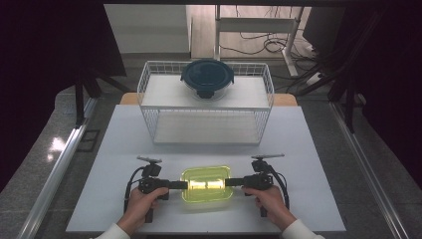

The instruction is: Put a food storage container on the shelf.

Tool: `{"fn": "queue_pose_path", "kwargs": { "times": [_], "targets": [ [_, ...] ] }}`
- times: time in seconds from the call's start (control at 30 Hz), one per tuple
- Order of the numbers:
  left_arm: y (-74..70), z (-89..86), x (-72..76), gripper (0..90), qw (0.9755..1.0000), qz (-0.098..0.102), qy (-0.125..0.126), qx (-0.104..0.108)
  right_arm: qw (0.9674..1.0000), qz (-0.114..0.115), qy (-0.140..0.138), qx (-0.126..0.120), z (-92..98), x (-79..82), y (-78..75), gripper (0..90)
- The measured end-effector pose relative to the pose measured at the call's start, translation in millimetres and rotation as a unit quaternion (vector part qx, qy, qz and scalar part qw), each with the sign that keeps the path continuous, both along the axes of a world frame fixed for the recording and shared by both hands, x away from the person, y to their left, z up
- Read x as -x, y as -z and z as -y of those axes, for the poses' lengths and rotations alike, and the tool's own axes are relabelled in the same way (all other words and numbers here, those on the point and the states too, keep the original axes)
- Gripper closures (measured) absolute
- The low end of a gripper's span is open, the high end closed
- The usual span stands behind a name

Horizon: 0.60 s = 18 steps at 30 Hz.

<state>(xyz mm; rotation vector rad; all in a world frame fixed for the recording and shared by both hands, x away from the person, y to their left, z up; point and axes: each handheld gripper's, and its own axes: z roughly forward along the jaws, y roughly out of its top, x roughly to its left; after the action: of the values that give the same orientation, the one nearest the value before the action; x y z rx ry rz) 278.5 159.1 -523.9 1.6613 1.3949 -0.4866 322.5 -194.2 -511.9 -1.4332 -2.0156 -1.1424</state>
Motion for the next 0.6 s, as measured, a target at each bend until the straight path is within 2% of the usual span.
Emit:
{"fn": "queue_pose_path", "kwargs": {
  "times": [0.07,0.23,0.33,0.5,0.6],
  "targets": [
    [-0.8,-1.5,0.6,74.8,1.0000,0.001,-0.006,0.005,1.0000,-0.006,0.005,-0.003,1.3,1.2,-1.4,73.3],
    [-4.2,-4.0,2.7,79.3,0.9999,0.008,-0.010,0.009,1.0000,0.009,0.001,0.000,0.7,5.8,-8.1,77.8],
    [-9.6,-2.6,5.2,80.0,0.9997,0.023,-0.004,0.006,0.9996,0.025,-0.001,0.009,0.8,7.4,-12.9,78.7],
    [-22.3,-1.7,9.1,80.1,0.9986,0.053,0.002,-0.002,0.9991,0.042,-0.002,0.006,2.3,9.8,-20.6,78.9],
    [-29.2,-0.7,10.9,80.2,0.9978,0.067,0.001,-0.005,0.9982,0.059,-0.002,0.009,2.0,11.2,-27.6,78.9]
  ]
}}
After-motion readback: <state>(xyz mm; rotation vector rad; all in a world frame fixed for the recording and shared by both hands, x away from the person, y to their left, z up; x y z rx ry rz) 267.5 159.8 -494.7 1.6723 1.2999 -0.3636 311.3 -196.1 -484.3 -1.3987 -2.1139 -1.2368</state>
